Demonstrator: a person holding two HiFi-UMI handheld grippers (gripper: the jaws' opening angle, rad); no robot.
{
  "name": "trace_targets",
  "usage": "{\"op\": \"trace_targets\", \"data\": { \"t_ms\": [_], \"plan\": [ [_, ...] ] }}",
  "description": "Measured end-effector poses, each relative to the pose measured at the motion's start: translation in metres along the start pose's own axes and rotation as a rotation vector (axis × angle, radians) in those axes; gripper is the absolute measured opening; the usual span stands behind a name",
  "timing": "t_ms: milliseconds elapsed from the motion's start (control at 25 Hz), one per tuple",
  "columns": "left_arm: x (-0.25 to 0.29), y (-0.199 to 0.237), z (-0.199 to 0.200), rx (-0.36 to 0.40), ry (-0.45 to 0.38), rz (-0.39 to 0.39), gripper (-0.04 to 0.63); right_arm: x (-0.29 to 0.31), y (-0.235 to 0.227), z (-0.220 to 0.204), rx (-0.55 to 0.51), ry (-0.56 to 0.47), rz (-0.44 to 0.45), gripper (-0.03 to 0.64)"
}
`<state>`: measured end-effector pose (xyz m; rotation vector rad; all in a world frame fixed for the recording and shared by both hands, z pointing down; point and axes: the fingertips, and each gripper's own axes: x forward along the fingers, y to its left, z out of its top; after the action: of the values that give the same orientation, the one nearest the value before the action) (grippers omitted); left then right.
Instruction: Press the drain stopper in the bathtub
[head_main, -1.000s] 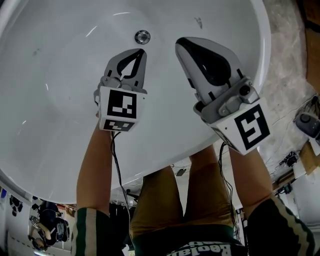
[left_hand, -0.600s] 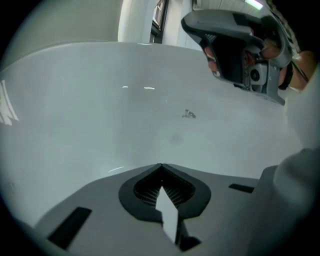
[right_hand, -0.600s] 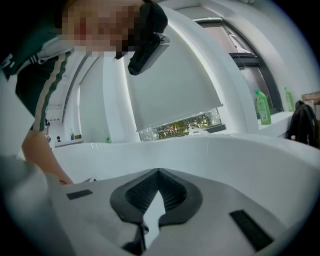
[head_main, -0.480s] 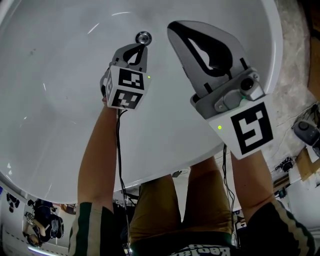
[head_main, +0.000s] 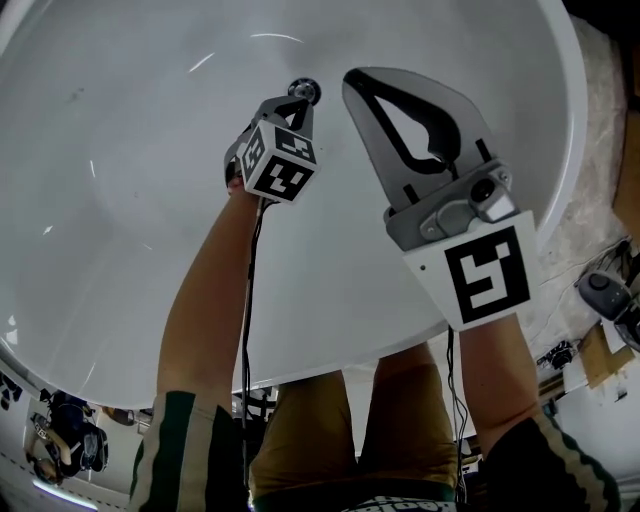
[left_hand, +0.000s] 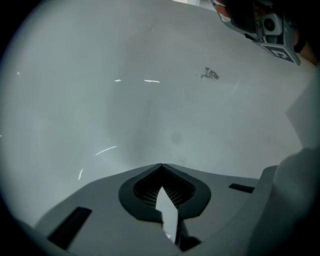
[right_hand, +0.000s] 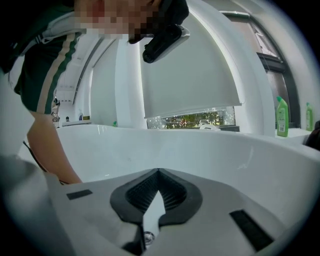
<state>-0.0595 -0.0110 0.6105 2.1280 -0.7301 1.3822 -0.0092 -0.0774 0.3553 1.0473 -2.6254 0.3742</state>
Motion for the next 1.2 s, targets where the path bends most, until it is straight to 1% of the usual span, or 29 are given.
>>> {"op": "trace_targets", "data": {
  "t_ms": [80,160,360,480,600,760,840,960,1040,1120,1200],
  "plan": [
    [0.007,-0.002,-0.003,0.005,0.015,-0.008,0.005,-0.002,0.0,-0.005,-0.001,0.024,-0.005,0.011],
    [0.012,-0.002,-0.008,0.025,0.031,-0.014,0.005,-0.004,0.001,-0.008,0.02,0.033,-0.008,0.011],
    [0.034,-0.001,-0.021,0.063,0.082,-0.024,0.005,-0.001,0.002,-0.016,0.039,0.054,0.016,0.011],
    [0.048,0.002,-0.028,0.073,0.116,-0.02,0.005,0.0,0.004,-0.018,0.049,0.066,0.026,0.011],
    [0.06,0.005,-0.027,0.073,0.121,-0.014,0.005,-0.001,0.006,-0.018,0.039,0.07,0.039,0.011],
    [0.071,0.0,-0.031,0.116,0.141,-0.016,0.005,-0.001,0.006,-0.022,0.07,0.087,0.04,0.011],
    [0.076,0.003,-0.038,0.105,0.166,-0.008,0.005,-0.001,0.004,-0.022,0.104,0.089,0.032,0.011],
    [0.08,0.016,-0.046,0.023,0.202,0.002,0.005,-0.001,0.002,-0.019,0.143,0.077,0.024,0.011],
    [0.081,0.019,-0.046,-0.01,0.212,-0.006,0.005,-0.001,0.002,-0.018,0.142,0.072,0.025,0.011],
    [0.082,0.018,-0.044,0.009,0.206,-0.008,0.005,-0.001,0.002,-0.019,0.138,0.073,0.026,0.011],
    [0.082,0.015,-0.043,0.053,0.203,-0.006,0.005,-0.001,0.0,-0.018,0.138,0.071,0.017,0.011]
  ]
}}
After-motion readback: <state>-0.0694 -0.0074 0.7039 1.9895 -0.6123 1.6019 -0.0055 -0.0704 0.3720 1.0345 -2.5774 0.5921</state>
